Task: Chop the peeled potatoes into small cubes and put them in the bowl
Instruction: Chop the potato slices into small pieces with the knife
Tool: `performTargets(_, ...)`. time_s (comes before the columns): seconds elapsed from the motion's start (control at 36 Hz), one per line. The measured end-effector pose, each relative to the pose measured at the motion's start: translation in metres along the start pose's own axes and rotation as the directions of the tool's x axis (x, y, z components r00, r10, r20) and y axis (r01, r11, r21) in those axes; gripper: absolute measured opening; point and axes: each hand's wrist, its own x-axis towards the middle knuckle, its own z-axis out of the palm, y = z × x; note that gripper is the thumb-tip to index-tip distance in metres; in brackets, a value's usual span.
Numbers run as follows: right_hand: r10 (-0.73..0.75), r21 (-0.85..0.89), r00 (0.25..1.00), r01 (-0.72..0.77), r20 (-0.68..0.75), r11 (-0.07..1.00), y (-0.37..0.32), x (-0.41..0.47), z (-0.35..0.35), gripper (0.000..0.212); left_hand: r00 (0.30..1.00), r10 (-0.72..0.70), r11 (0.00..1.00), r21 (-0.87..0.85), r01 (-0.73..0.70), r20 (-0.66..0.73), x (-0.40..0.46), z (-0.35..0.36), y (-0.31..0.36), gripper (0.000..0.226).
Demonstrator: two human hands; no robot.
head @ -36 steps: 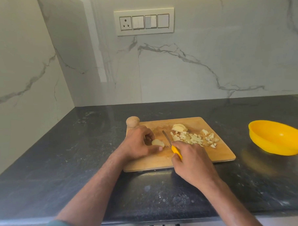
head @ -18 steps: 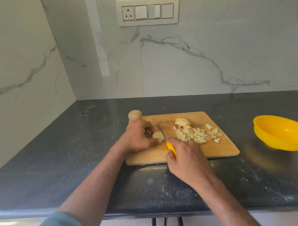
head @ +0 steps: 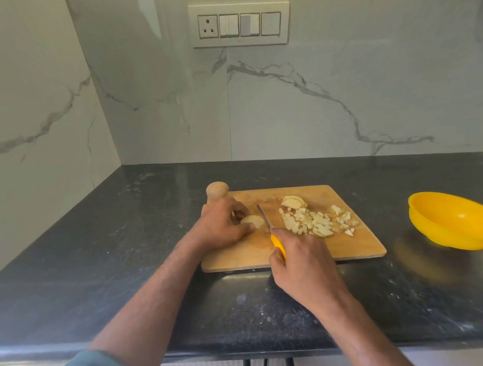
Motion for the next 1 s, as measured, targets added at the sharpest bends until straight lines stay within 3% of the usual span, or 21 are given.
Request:
performTargets(0.14, -0.024, -0.03, 0.999, 0.024, 0.022, 0.999, -0.002, 0.004, 0.001, 0.044, 0.998, 0.046, 0.999, -0.013, -0.046, 0.034, -0.001, -0.001, 0.0, 0.032)
performTargets(0.33, -0.021, -0.017, 0.999, 0.022, 0.044, 1.0, -0.006, 0.005, -0.001, 0.044, 0.989, 0.136, 0.985, -0.114, -0.129, 0.054, -0.004, -0.001, 0.003, 0.054)
performTargets(0.53, -0.024, -0.028, 0.998, 0.026, 0.063, 0.999, -0.006, 0.008, -0.004, 0.044, 0.986, 0.132, 0.989, 0.056, -0.138, 0.098, -0.002, -0.001, 0.009, 0.038)
performTargets(1.0, -0.062, -0.005, 0.994, 0.063, 0.09, 0.998, -0.005, -0.005, -0.014, 0.042, 0.985, 0.104, 0.992, 0.052, -0.112, 0.139, 0.004, -0.001, 0.012, 0.034)
